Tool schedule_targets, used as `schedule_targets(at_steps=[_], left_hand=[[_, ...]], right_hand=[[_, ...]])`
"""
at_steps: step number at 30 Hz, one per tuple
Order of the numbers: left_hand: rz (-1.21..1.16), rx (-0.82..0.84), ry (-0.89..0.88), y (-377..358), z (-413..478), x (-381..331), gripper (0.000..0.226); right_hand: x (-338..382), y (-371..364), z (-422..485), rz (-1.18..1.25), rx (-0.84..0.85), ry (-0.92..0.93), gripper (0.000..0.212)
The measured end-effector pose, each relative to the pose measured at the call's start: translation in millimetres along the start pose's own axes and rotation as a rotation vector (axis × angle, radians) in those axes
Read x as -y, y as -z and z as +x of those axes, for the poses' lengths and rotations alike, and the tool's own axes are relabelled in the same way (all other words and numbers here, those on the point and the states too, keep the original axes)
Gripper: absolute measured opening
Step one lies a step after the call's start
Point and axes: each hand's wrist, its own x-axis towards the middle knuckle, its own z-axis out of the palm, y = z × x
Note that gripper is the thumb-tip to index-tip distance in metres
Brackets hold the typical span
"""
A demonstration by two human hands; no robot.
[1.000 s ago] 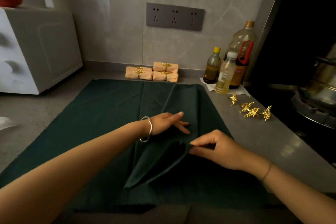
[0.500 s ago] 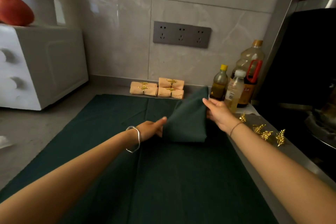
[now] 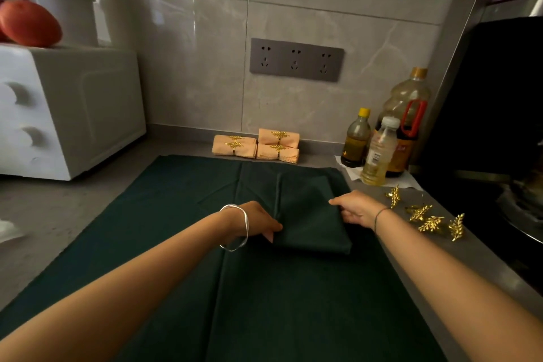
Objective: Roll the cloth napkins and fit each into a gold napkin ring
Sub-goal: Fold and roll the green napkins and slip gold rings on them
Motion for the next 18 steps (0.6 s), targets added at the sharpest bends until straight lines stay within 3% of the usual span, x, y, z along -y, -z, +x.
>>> schedule_targets(at_steps=[11,16,18], left_hand=[[-0.161,-0.072,0.009,-3.2,7.6,-16.4,0.042],[-0.511,-0.134,-0.092,0.7,15.9,-20.0,0.044],[-0.605,-0.202,-0.127,-0.6,16.1,-18.5,0.045]], right_hand=[[1.8,-13.0,-7.9,-0.177,-0.039,0.211,0.03],[4.8,-16.3,-5.4,0.029,-0.085,0.468,0.026],[6.1,-18.1,-3.2,0.063,-0.059,0.463,0.027]])
